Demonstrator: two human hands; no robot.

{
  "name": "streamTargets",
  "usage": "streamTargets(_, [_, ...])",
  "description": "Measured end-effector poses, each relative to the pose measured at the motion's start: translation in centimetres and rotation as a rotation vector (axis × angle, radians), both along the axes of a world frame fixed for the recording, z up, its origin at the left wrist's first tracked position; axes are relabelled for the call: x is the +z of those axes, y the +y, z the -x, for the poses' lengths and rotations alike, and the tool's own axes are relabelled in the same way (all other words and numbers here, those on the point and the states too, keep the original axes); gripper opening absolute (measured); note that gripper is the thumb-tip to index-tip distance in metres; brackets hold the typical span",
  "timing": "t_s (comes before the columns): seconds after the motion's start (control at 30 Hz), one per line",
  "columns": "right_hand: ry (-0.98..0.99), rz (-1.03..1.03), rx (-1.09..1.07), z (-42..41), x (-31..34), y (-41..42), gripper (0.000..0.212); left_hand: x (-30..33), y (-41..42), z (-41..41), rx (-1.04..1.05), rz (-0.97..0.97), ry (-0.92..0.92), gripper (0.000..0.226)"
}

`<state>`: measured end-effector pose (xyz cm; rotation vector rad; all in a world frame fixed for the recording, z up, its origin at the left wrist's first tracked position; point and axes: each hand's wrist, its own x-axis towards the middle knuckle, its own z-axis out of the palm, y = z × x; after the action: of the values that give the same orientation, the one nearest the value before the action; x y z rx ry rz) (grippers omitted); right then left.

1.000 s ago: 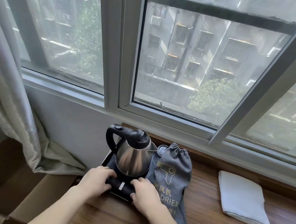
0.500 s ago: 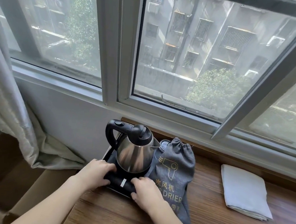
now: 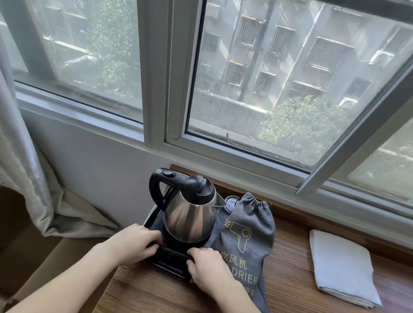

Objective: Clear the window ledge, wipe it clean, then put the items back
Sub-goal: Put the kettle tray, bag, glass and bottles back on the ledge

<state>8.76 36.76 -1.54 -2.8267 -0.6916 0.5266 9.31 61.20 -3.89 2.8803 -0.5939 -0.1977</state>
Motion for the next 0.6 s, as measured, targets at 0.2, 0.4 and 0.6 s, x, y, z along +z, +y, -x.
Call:
streamTargets(0.2, [0.019,0.018,-0.012,-0.2,0.5,0.3,0.029,-0.4,0.0,-0.5,0.057,0.034,0.050,0.023])
streamTargets(0.4, [-0.012,0.016,-0.021,-0.1,0.0,0.8,0.028,-1.0,-0.3,-0.6,0.122,0.057,0.014,0.022])
streamTargets(0.6, [-0.008,-0.015,-0.026,0.2,-0.8,0.7,0.043,-1.2,-0.2,0.0,0.103,0.016,0.060,0.054])
